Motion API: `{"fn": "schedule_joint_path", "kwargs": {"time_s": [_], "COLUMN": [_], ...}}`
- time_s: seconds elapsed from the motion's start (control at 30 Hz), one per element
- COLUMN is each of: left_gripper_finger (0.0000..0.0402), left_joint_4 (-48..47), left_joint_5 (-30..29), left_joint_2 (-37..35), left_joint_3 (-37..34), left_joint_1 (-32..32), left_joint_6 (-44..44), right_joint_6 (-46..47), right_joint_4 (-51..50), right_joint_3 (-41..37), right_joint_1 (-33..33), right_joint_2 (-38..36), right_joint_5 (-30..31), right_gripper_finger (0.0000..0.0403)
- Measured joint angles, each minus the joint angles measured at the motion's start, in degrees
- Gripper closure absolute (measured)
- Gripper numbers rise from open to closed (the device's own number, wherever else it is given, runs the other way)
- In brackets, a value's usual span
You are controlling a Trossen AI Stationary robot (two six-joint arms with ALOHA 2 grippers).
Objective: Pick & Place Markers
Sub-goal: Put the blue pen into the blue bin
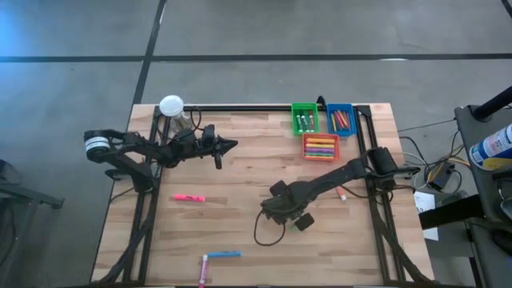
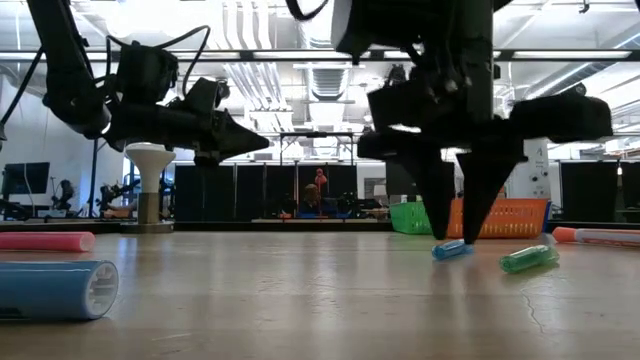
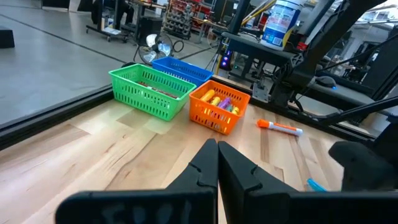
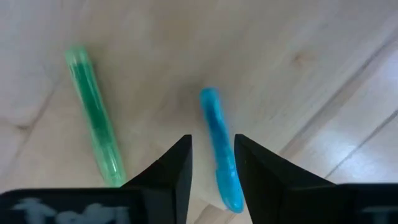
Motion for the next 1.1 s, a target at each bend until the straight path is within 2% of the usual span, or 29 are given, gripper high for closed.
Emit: {"fn": "schedule_joint_path", "kwargs": {"time_s": [0.33, 0.47, 0.63, 0.73, 0.8, 0.97, 1.1], "left_gripper_finger": [0.0398, 0.0398, 0.0398, 0.0398, 0.0398, 0.0398, 0.0398], "left_joint_4": [0.00, 0.00, 0.00, -0.03, -0.13, -0.13, -0.60], "left_joint_5": [0.00, 0.00, 0.00, 0.04, 0.05, 0.07, 0.07], "left_joint_2": [0.00, 0.00, 0.00, 0.00, 0.00, 0.00, 0.00], "left_joint_3": [0.00, 0.00, 0.00, 0.00, 0.00, 0.00, -0.01], "left_joint_1": [0.00, 0.00, 0.00, 0.00, 0.00, 0.00, 0.00], "left_joint_6": [-0.02, -0.02, -0.20, -0.41, -0.87, -1.77, -1.79], "right_joint_6": [-0.34, 3.86, 13.48, 25.81, 39.07, 79.15, 100.82], "right_joint_4": [2.04, 2.03, 0.64, -0.10, -0.70, -0.48, 0.18], "right_joint_3": [-3.88, -4.12, -3.86, -4.03, -4.51, -6.41, -6.47], "right_joint_1": [-0.11, -0.09, -0.13, -0.62, -1.40, -3.13, -2.95], "right_joint_2": [-0.22, -0.54, -3.71, -7.37, -9.92, -13.00, -12.68], "right_joint_5": [0.24, 0.17, 0.06, 0.11, -1.03, -9.13, -10.38], "right_gripper_finger": [0.0311, 0.0307, 0.0278, 0.0257, 0.0247, 0.0239, 0.0239]}}
